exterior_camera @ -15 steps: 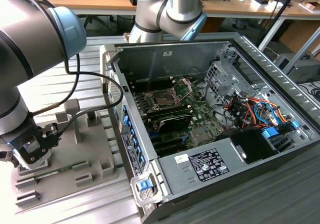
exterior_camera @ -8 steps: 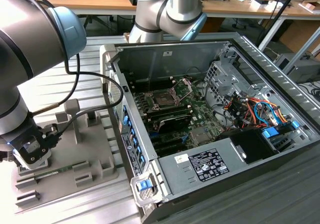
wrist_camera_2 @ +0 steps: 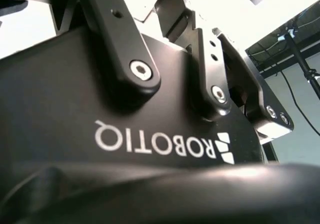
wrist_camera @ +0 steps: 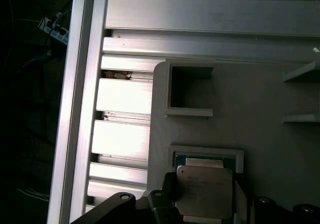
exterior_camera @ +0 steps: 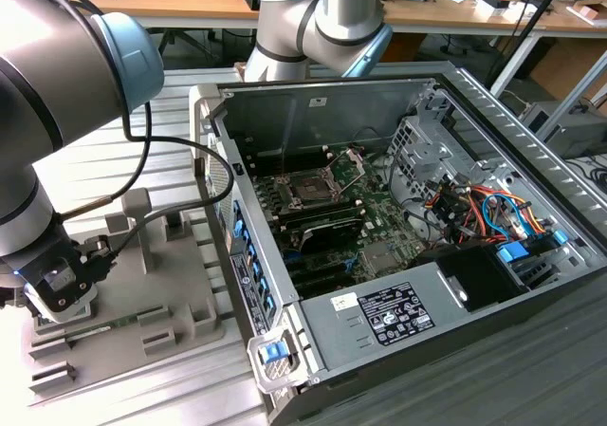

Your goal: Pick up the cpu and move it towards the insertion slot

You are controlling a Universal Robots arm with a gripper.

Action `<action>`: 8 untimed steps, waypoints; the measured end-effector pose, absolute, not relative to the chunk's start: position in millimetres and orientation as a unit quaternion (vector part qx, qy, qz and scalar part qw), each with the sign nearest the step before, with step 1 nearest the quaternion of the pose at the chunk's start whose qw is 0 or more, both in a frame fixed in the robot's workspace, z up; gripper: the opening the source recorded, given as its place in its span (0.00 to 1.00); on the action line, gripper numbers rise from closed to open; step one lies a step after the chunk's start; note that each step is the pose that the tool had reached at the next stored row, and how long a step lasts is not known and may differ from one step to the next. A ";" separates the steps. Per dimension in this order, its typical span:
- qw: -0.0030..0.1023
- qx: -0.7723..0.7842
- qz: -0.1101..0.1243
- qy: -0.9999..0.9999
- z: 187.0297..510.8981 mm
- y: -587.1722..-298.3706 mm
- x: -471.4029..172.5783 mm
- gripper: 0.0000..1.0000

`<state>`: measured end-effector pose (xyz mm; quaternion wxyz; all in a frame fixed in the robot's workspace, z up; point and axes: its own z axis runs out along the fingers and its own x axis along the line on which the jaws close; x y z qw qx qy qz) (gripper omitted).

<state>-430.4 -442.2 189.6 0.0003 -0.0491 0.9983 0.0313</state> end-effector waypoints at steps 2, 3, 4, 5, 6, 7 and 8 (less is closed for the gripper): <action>0.000 -0.049 0.031 0.998 189.6 -442.2 -430.4 0.55; 0.000 -0.049 0.031 0.998 189.6 -442.2 -430.4 0.55; 0.000 -0.049 0.031 0.998 189.6 -442.2 -430.4 0.55; 0.000 -0.049 0.031 0.998 189.6 -442.2 -430.4 0.55; 0.000 -0.049 0.031 0.998 189.5 -442.2 -430.4 0.55; 0.000 -0.049 0.031 0.998 189.5 -442.2 -430.4 0.55; 0.000 -0.049 0.031 0.998 189.5 -442.2 -430.4 0.55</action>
